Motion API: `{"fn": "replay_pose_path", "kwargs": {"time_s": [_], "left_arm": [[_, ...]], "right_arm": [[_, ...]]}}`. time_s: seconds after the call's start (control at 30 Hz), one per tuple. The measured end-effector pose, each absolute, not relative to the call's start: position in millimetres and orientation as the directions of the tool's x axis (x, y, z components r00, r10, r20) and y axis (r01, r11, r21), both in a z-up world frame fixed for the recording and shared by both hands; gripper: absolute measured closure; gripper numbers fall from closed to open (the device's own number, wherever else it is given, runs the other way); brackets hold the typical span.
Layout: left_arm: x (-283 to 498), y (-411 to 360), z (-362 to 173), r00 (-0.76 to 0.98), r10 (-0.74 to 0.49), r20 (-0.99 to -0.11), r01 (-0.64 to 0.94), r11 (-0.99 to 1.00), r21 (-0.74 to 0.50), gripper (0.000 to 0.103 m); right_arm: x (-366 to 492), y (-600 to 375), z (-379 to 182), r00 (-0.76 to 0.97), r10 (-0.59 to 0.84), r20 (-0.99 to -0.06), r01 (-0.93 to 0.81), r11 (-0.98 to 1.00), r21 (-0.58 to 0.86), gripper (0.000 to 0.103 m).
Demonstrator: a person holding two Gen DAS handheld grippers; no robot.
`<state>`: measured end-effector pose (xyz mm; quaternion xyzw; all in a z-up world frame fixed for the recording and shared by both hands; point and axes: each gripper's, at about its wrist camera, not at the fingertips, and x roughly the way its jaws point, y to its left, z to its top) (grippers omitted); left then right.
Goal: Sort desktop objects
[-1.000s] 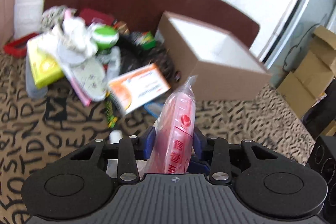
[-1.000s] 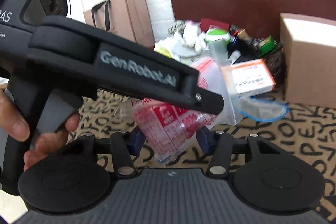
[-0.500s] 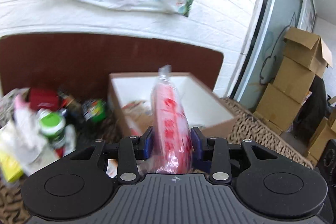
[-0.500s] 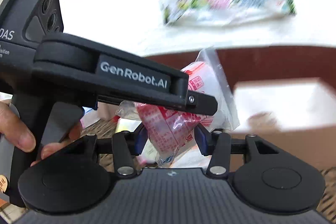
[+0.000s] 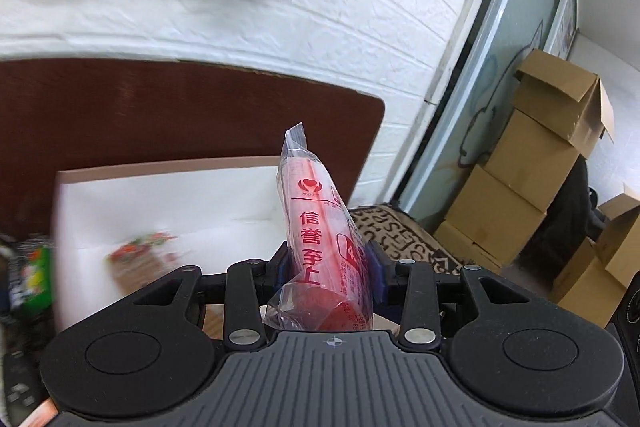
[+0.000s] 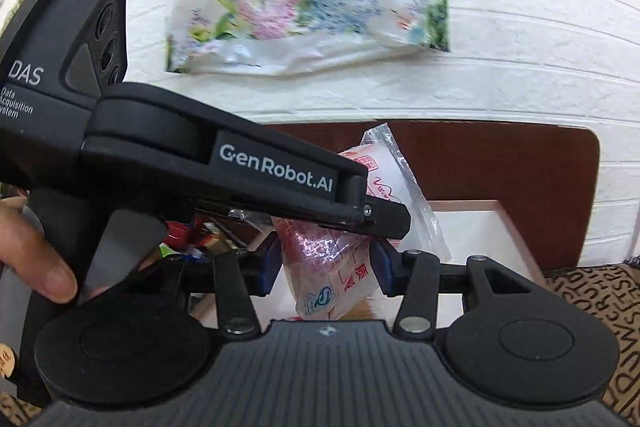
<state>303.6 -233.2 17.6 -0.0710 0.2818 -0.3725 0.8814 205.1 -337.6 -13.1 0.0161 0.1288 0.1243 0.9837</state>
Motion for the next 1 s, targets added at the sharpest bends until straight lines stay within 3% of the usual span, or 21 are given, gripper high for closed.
{"fn": "replay_pose_path", "kwargs": {"time_s": [0.2,0.27,0.3,0.33,0.37,0.4,0.47,0.5,0.73,1.0], "left_arm": [[353.0,-267.6,-16.8,0.527,-0.712,-0.465,0.612,0.697,-0.374,0.051],[369.0,-272.4,-29.8,0.504,-0.708,-0.495,0.596,0.700,-0.395,0.031],[374.6,-273.8,-34.6,0.496,-0.698,-0.516,0.582,0.708,-0.399,0.013],[377.2,-274.4,-37.4,0.497,-0.683,-0.534,0.566,0.722,-0.397,0.002],[377.6,-274.1,-38.3,0.507,-0.664,-0.549,0.555,0.739,-0.382,0.000],[376.5,-272.5,-37.9,0.524,-0.647,-0.554,0.550,0.754,-0.360,0.000],[374.1,-267.4,-35.4,0.554,-0.637,-0.536,0.555,0.763,-0.333,0.000],[372.7,-266.1,-33.6,0.567,-0.629,-0.531,0.552,0.769,-0.322,0.000],[355.2,-269.0,-20.2,0.621,-0.592,-0.513,0.581,0.788,-0.205,0.000],[328.0,-257.9,-14.0,0.642,-0.571,-0.512,0.567,0.803,-0.184,0.000]], "right_arm": [[233.4,-366.1,-33.9,0.935,0.192,-0.300,-0.188,0.981,0.040,0.051],[250.1,-369.0,-43.2,0.932,0.167,-0.322,-0.167,0.986,0.026,0.052],[256.8,-369.1,-48.8,0.930,0.146,-0.338,-0.150,0.989,0.014,0.052],[262.3,-367.4,-54.1,0.929,0.108,-0.355,-0.118,0.993,-0.007,0.051],[266.8,-364.2,-58.6,0.925,0.054,-0.375,-0.076,0.996,-0.042,0.041],[266.4,-361.8,-62.4,0.925,0.003,-0.380,-0.035,0.996,-0.079,0.034],[262.1,-361.1,-65.7,0.937,-0.048,-0.346,0.011,0.994,-0.107,0.005],[256.3,-362.3,-66.1,0.945,-0.040,-0.325,0.007,0.995,-0.101,0.001],[246.6,-357.3,-60.5,0.953,-0.010,-0.301,-0.019,0.996,-0.093,0.000],[235.3,-359.8,-57.3,0.949,-0.009,-0.316,-0.005,0.999,-0.046,0.000]]}}
